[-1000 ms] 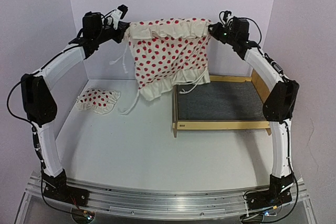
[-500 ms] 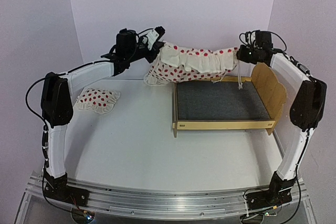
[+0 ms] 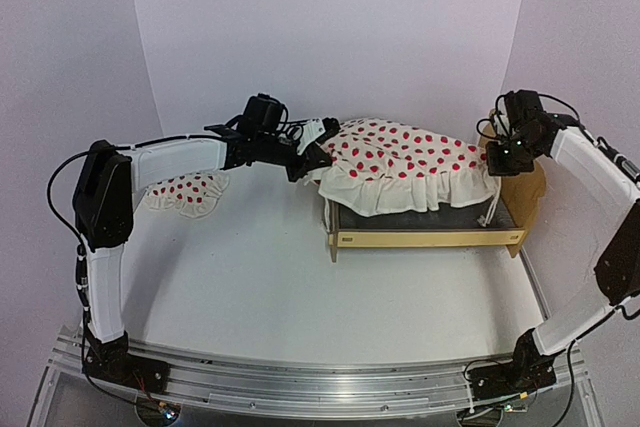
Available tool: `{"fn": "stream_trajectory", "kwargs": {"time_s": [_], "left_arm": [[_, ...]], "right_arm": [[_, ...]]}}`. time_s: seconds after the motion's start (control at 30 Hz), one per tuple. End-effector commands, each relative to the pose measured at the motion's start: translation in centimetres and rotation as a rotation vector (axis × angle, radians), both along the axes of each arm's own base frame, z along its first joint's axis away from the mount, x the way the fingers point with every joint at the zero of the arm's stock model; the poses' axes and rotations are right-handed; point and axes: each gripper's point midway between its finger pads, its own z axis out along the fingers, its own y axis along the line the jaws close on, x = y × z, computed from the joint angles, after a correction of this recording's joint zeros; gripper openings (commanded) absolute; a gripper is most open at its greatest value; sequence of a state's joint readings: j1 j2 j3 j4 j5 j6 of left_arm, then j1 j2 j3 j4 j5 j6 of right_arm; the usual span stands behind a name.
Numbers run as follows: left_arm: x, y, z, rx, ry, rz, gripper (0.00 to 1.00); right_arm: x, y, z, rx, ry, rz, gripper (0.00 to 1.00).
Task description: Set up the pet bed
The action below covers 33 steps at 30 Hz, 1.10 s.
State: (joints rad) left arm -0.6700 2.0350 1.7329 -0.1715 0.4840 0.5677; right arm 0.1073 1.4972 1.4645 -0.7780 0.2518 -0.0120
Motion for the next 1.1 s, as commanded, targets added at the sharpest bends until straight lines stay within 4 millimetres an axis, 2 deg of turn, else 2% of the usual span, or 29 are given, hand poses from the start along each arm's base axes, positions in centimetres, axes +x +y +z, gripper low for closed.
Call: {"fn": "stream_trajectory", "kwargs": {"time_s": [0.0,0.2,0.3,0.37,0.4,0.43,0.47,0.5,0.57,0.63,0.7,0.77,0.87,0.9,0.93,1.0,1.07], "left_arm": [[-3.4,-0.4,3.0,-0.026,0.003,-0.117,0.00],[-5.2,-0.5,2.0,0.002,0.049,-0.204,0.00],[-6.6,-0.4,1.2,0.031,0.102,-0.265,0.00],[-8.0,0.1,0.8,0.060,0.125,-0.321,0.04],[-8.7,0.4,0.7,0.078,0.117,-0.354,0.10],[-9.5,0.9,0.6,0.094,0.117,-0.385,0.19],[-10.3,1.3,0.7,0.108,0.120,-0.413,0.32],[-11.0,1.7,1.1,0.114,0.110,-0.441,0.45],[-12.1,2.3,1.9,0.120,0.108,-0.474,0.65],[-12.6,2.7,3.1,0.115,0.111,-0.488,0.77],[-12.3,2.7,4.7,0.087,0.126,-0.475,0.81],[-10.4,2.8,6.3,0.027,0.189,-0.402,0.81],[-3.8,2.5,8.9,-0.142,0.278,-0.135,0.77],[-0.9,2.9,8.6,-0.187,0.344,0.031,0.75],[1.2,3.2,8.5,-0.223,0.364,0.144,0.74],[4.6,3.8,7.0,-0.267,0.431,0.346,0.73],[6.7,4.3,4.8,-0.273,0.490,0.483,0.72]], "right_arm": [[-6.2,-2.7,-2.8,-0.103,0.195,-0.083,0.00],[-11.1,-3.9,-4.1,-0.131,0.320,-0.148,0.00],[-12.1,-2.7,-5.1,-0.084,0.393,-0.095,0.04],[-12.1,-1.6,-5.0,-0.034,0.433,-0.052,0.30],[-11.9,-1.2,-4.6,-0.018,0.443,-0.034,0.40],[-11.6,-0.7,-4.1,0.002,0.450,-0.015,0.51],[-10.9,0.0,-3.5,0.031,0.442,0.008,0.62],[-9.9,0.8,-2.1,0.069,0.409,0.032,0.76],[-7.8,2.5,0.0,0.133,0.352,0.112,0.96],[-5.3,4.1,1.9,0.200,0.295,0.156,0.98],[-2.3,4.9,2.6,0.231,0.255,0.162,0.98],[0.9,4.9,2.2,0.248,0.237,0.112,0.97],[5.8,4.1,-0.3,0.215,0.240,0.018,0.89],[7.1,3.7,-1.1,0.200,0.236,-0.014,0.85],[8.6,3.5,-2.2,0.188,0.235,-0.035,0.81],[11.2,2.8,-4.7,0.150,0.232,-0.077,0.73],[13.1,1.8,-7.2,0.100,0.238,-0.117,0.70]]}}
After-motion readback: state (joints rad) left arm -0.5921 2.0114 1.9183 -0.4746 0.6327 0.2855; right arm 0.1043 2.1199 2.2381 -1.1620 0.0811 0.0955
